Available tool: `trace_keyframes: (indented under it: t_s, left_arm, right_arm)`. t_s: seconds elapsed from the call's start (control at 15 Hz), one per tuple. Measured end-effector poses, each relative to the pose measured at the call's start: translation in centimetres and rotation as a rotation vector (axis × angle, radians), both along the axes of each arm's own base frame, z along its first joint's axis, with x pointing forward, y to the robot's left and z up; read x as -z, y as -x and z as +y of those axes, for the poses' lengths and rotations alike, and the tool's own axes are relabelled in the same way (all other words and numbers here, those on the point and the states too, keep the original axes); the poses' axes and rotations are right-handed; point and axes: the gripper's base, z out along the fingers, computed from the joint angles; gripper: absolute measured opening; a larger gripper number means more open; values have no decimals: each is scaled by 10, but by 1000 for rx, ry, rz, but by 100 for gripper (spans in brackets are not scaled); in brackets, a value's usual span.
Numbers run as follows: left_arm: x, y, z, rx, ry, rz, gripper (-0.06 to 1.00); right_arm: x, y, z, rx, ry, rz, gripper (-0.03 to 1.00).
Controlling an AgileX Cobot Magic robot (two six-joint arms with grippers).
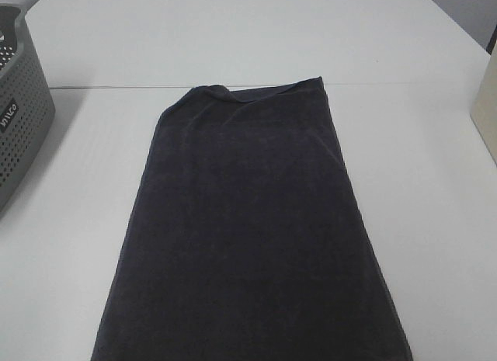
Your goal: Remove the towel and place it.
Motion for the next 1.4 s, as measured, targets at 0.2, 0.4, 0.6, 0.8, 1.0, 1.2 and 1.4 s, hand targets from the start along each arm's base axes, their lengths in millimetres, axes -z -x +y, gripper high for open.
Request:
trace_keyframes:
  t_s: [0.2, 0.4, 0.6, 0.8, 1.0, 1.2, 1.4]
  left_arm:
    - [0, 0, 0, 1, 1, 0, 82]
    - [0, 0, 0, 2, 3, 0, 82]
    - [0, 0, 0, 3, 6, 0, 82]
    - [0, 0, 0, 3, 6, 0, 82]
    - [0, 0, 0, 3, 6, 0, 82]
    - [0, 0, -1, 4, 7, 0, 82]
    - [0, 0, -1, 4, 7, 0, 82]
  right_arm:
    - [0, 0, 0, 0, 0, 0, 76]
    - [0, 0, 0, 0, 0, 0, 76]
    - [0, 0, 0, 0, 0, 0, 76]
    - [0, 0, 0, 1, 1, 0, 76]
    - [0, 0, 0, 1, 1, 0, 76]
    - [0, 0, 0, 1, 1, 0, 76]
    - [0, 0, 0, 1, 1, 0, 76]
